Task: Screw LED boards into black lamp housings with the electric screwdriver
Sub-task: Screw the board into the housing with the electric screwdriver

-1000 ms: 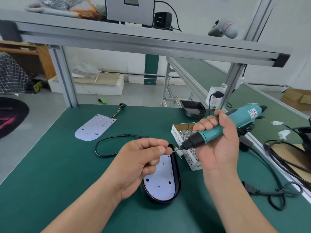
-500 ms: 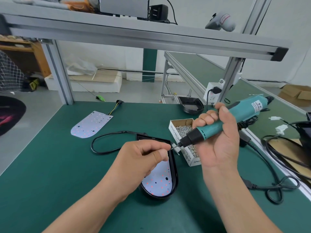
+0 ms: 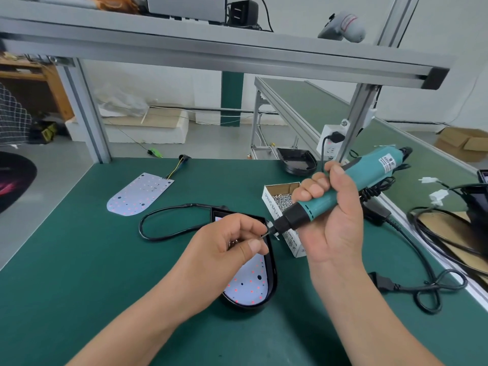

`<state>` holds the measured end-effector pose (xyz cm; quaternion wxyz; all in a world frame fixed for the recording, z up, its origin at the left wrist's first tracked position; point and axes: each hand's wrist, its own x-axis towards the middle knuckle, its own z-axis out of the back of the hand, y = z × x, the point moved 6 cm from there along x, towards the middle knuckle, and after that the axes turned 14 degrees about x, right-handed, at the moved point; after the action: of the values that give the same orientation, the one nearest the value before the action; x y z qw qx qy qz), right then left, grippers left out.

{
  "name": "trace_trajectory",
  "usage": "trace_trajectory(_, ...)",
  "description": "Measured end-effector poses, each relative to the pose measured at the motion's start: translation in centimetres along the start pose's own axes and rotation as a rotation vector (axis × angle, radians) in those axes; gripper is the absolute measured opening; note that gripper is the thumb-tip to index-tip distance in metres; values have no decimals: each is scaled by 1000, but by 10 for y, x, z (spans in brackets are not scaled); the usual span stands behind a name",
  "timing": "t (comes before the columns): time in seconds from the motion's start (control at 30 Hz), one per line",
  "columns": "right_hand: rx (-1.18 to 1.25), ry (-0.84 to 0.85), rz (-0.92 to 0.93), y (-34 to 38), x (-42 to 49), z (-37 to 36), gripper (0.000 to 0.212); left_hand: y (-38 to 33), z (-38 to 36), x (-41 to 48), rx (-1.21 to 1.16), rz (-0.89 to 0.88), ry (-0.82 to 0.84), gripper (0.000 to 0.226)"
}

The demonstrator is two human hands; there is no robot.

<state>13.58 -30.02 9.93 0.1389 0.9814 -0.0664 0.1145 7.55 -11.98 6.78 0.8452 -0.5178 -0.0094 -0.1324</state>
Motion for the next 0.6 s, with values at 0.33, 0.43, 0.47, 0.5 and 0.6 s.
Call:
trace_trajectory(0.33, -26, 21, -7, 1, 0, -2, 4, 2, -3, 0, -2, -39, 32, 31)
trace_trajectory(0.43, -19, 24, -7, 1, 1, -1, 4, 1, -3, 1, -11, -48, 23, 27)
trace_trajectory(0.47, -20, 28, -10, 1, 1, -1, 4, 1, -3, 1, -13, -47, 24, 26)
trace_trajectory(0.5, -23, 35, -13, 1, 1, -2, 5, 2, -4, 1, -11, -44, 28, 26)
trace_trajectory(0.6, -46, 61, -20, 1, 1, -3, 5, 4, -5, 1, -3, -37, 30, 24)
